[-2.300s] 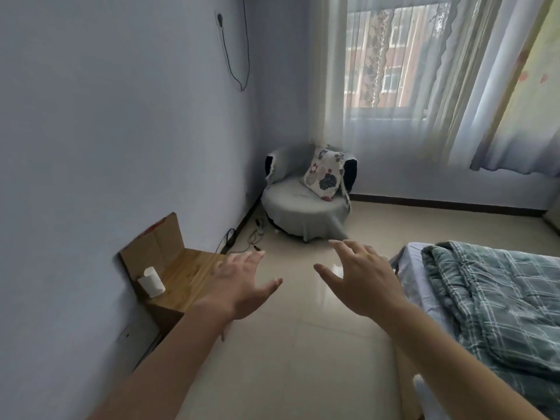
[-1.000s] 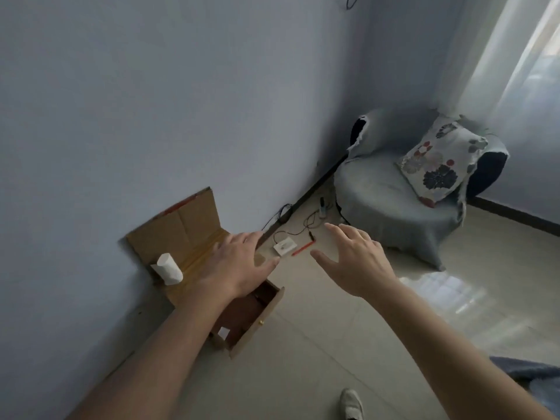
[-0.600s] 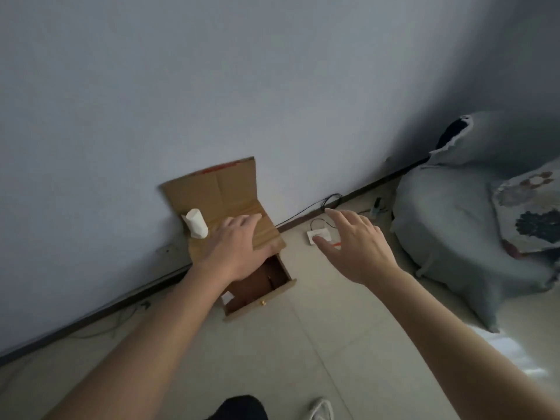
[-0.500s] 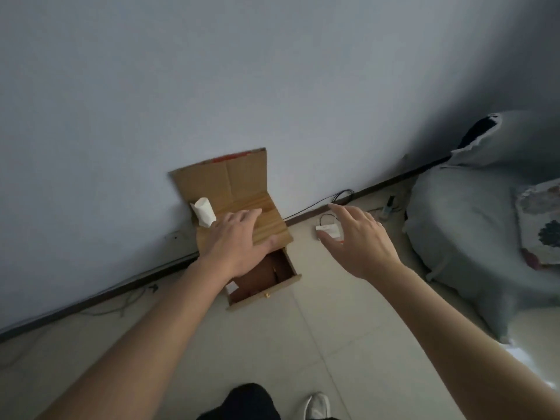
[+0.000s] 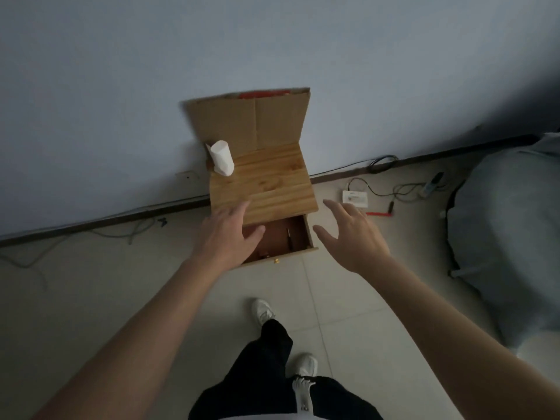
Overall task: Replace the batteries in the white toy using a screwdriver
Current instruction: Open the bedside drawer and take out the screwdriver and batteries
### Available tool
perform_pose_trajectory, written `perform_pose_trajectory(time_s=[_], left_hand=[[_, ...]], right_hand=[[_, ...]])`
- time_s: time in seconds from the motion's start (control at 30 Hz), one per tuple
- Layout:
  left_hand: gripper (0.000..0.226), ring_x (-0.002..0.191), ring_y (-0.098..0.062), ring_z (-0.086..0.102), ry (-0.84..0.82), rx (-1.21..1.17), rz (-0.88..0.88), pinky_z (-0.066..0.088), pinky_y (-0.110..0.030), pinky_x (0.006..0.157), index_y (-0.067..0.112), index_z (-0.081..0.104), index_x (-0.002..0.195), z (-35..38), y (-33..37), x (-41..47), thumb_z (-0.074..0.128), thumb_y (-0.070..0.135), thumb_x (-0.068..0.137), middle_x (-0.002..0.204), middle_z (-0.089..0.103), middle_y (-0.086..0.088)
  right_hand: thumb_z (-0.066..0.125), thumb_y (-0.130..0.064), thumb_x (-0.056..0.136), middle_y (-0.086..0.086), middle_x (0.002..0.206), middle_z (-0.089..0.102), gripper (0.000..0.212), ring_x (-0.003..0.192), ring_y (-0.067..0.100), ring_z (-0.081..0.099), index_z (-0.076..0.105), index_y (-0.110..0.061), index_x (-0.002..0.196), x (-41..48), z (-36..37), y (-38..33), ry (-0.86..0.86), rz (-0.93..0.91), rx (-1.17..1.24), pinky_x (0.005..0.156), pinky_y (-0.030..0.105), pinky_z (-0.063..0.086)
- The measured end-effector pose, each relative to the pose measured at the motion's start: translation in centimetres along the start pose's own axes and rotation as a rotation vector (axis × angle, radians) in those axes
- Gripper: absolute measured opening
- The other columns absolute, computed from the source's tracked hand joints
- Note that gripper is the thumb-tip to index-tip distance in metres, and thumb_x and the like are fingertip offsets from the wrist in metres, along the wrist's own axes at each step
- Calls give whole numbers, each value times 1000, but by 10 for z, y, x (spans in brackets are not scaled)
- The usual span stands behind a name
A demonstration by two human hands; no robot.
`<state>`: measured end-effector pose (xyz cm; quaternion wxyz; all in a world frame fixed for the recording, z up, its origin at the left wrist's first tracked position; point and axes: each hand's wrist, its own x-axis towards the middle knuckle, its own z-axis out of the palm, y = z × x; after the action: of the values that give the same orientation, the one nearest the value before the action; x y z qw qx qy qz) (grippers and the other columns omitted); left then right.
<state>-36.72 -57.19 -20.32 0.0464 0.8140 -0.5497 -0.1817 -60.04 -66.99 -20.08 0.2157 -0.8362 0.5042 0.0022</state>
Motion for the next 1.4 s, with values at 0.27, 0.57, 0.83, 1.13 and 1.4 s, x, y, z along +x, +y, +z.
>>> perform_pose_trajectory(time_s=[0.27,0.57,0.83,1.13,1.4], left_hand=[[61,128,-27,48,-36,-20,-54,44,-45,102,24,39,143,46,-28,69,45,60,94,140,55,-3],[50,106,-26,59,19,-14,-106,47,-41,88,17,55,127,159,-54,102,49,53,93,109,66,-2],[47,119,-19,53,4,-84,-96,45,-39,98,21,51,135,315,-103,139,51,48,96,131,60,2],[35,111,-4,55,-62,-173,56,46,-27,89,31,52,131,425,-168,206,52,43,98,127,60,13],[32,105,2,53,-134,-57,157,45,-19,80,35,55,126,486,-190,236,54,47,97,123,57,22]], right_hand=[[47,-53,94,7,138,52,60,125,29,50,36,-27,146,82,59,8,-74,-23,6,100,45,46],[46,-49,95,8,124,59,49,112,30,55,45,-23,136,150,161,55,-28,-66,-60,91,44,49],[58,-35,93,7,107,64,40,98,28,60,56,-17,128,185,308,114,-40,-223,11,78,38,52],[62,-43,89,5,105,64,53,89,26,64,45,-25,136,253,442,166,-129,-231,-17,75,36,54],[67,-46,86,2,107,64,56,93,23,64,45,-30,136,286,498,192,-187,-326,-66,78,35,56]])
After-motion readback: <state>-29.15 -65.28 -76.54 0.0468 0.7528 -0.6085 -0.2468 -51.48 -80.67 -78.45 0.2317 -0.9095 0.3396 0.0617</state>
